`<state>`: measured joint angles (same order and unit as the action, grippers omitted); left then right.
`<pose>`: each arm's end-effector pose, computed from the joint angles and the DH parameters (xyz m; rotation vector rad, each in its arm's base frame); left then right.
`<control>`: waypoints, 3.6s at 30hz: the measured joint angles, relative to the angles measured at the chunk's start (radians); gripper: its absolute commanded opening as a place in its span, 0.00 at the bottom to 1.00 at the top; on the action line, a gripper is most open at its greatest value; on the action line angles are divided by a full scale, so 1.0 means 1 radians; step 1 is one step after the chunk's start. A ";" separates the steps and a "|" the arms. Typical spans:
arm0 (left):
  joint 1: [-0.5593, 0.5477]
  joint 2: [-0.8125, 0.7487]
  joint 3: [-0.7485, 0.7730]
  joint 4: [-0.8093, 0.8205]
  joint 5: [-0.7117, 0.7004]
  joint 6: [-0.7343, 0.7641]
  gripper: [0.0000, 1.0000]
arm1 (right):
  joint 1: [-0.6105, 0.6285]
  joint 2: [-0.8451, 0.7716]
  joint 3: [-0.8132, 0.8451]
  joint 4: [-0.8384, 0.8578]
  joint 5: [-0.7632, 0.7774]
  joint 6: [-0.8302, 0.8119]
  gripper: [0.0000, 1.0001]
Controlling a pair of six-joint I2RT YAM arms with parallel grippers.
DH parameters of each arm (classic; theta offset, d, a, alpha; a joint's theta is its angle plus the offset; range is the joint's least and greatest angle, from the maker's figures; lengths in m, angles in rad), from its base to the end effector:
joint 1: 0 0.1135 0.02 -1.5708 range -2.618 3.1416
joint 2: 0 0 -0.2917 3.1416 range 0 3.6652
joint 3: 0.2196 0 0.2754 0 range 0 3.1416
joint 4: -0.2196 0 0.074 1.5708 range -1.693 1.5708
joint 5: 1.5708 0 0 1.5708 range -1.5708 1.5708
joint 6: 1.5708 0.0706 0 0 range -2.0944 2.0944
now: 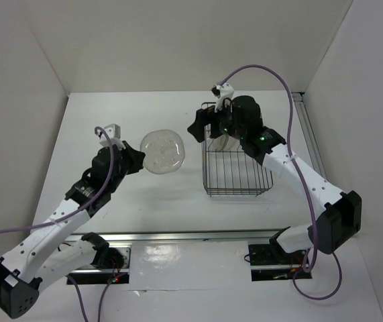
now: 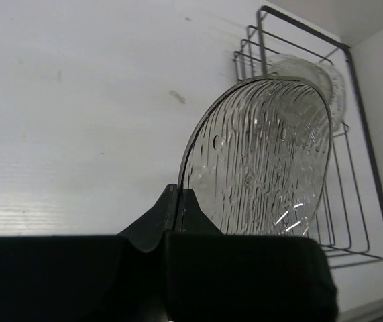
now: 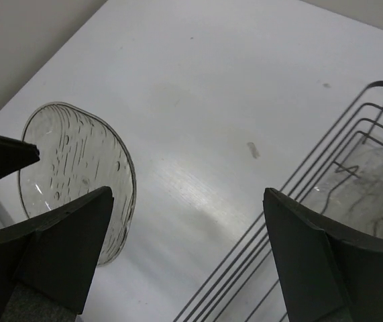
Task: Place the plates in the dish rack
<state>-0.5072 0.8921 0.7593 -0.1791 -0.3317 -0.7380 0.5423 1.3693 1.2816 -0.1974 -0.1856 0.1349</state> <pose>0.2255 -0.0990 0.3212 -0.4459 1.8485 -0.5450 0.3121 0.2033 0.3952 -0.5129 1.8298 0.6380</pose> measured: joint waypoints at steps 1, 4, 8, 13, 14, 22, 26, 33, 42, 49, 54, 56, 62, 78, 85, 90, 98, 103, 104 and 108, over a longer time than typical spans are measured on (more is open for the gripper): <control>-0.007 -0.024 -0.011 0.019 0.018 0.007 0.00 | 0.000 0.009 -0.005 0.010 -0.030 -0.003 1.00; -0.017 -0.052 -0.040 0.056 0.076 0.030 0.00 | 0.002 0.043 -0.016 0.026 -0.116 -0.002 0.97; -0.017 -0.050 -0.066 0.082 0.124 0.040 0.00 | 0.014 0.069 -0.034 0.036 -0.163 0.006 0.91; -0.017 -0.050 -0.075 0.107 0.162 0.055 0.00 | 0.047 0.082 -0.066 0.066 -0.198 0.021 0.91; -0.017 -0.048 -0.075 0.112 0.166 0.056 0.00 | 0.054 0.086 -0.071 0.071 -0.203 0.025 0.91; -0.017 -0.036 -0.075 0.143 0.178 0.059 0.00 | 0.079 0.113 -0.097 0.094 -0.224 0.050 0.01; -0.013 -0.022 -0.074 0.127 0.157 0.063 0.32 | 0.080 0.116 -0.098 0.091 -0.227 0.079 0.00; -0.016 -0.005 -0.045 0.103 0.131 0.039 1.00 | 0.089 0.084 -0.072 0.020 0.013 0.091 0.00; -0.017 -0.005 -0.003 -0.016 0.076 -0.008 1.00 | -0.005 -0.026 0.182 -0.153 0.669 0.052 0.00; -0.029 -0.005 -0.004 -0.044 0.080 -0.025 1.00 | -0.242 0.003 0.196 -0.240 0.846 0.026 0.00; -0.034 0.005 -0.005 -0.019 0.109 -0.025 1.00 | -0.293 0.082 0.174 -0.254 0.849 0.015 0.00; -0.034 0.010 -0.010 -0.013 0.119 -0.025 1.00 | -0.292 0.122 0.171 -0.254 0.849 0.010 0.00; -0.034 0.010 -0.026 -0.001 0.136 -0.025 1.00 | -0.291 0.199 0.129 -0.252 0.852 0.000 0.00; -0.035 0.010 -0.046 0.022 0.154 -0.025 1.00 | -0.250 0.286 0.098 -0.237 0.857 -0.002 0.02; -0.035 0.010 -0.046 0.023 0.154 -0.024 1.00 | -0.229 0.329 0.098 -0.237 0.858 0.004 0.64; -0.035 0.015 -0.046 0.023 0.154 -0.024 1.00 | -0.228 0.339 0.098 -0.237 0.859 -0.001 1.00; -0.035 0.100 -0.021 -0.046 0.131 -0.025 1.00 | -0.217 0.308 0.109 -0.256 0.857 0.029 1.00; -0.035 0.187 0.143 -0.164 0.100 -0.024 1.00 | -0.200 0.186 0.183 -0.342 0.885 0.061 1.00; -0.035 0.199 0.183 -0.188 0.090 -0.024 1.00 | -0.198 0.151 0.208 -0.356 0.891 0.069 1.00; -0.035 0.214 0.351 -0.304 0.030 -0.014 1.00 | -0.184 0.010 0.275 -0.387 0.900 0.101 1.00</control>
<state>-0.5423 1.1061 1.1103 -0.4828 -0.3016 -0.7517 0.3580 1.3792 1.5566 -0.5842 0.7139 0.2356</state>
